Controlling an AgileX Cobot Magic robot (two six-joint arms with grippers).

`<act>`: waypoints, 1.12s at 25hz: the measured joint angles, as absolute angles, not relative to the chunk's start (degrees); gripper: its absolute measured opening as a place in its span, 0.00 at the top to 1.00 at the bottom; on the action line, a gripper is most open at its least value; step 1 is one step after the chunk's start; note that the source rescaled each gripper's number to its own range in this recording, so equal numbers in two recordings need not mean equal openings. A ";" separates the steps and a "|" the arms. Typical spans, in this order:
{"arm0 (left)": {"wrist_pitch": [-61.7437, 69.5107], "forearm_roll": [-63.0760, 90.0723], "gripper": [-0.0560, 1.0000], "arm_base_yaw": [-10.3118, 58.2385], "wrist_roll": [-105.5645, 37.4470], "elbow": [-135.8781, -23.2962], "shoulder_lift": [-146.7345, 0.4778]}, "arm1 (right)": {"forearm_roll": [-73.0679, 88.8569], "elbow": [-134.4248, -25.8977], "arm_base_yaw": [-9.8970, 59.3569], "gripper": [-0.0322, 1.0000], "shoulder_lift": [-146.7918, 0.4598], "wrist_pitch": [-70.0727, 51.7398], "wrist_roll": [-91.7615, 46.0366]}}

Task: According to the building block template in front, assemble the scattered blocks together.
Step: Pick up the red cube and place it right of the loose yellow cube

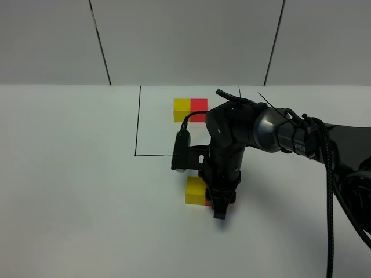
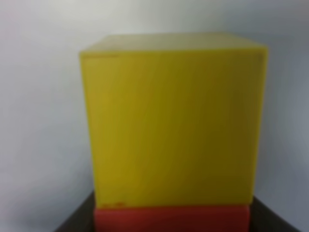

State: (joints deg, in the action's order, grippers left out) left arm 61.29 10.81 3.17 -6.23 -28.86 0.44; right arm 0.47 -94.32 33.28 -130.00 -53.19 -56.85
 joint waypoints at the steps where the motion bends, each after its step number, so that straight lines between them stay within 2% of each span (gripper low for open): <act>1: 61.29 10.81 0.32 3.17 -6.23 -28.86 0.44 | 0.47 -94.32 33.28 0.97 -130.00 -53.13 -56.85; 25: 61.29 10.81 0.32 3.17 -6.17 -28.86 0.44 | -0.89 -94.32 33.28 0.96 -130.00 -55.80 -62.56; 26: 61.29 10.81 0.32 3.17 -6.17 -28.86 0.44 | -0.89 -94.32 33.28 0.94 -130.00 -55.80 -62.56; 27: 61.29 10.81 0.32 3.17 -6.17 -28.86 0.44 | -0.83 -94.32 33.28 0.87 -129.93 -55.93 -62.56; 28: 61.29 10.81 0.32 3.17 -6.17 -28.86 0.44 | -0.83 -94.32 33.28 0.76 -129.81 -56.04 -62.56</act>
State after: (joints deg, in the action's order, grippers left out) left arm 61.29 10.81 3.17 -6.17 -28.86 0.44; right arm -0.83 -94.32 33.28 -129.81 -56.04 -62.56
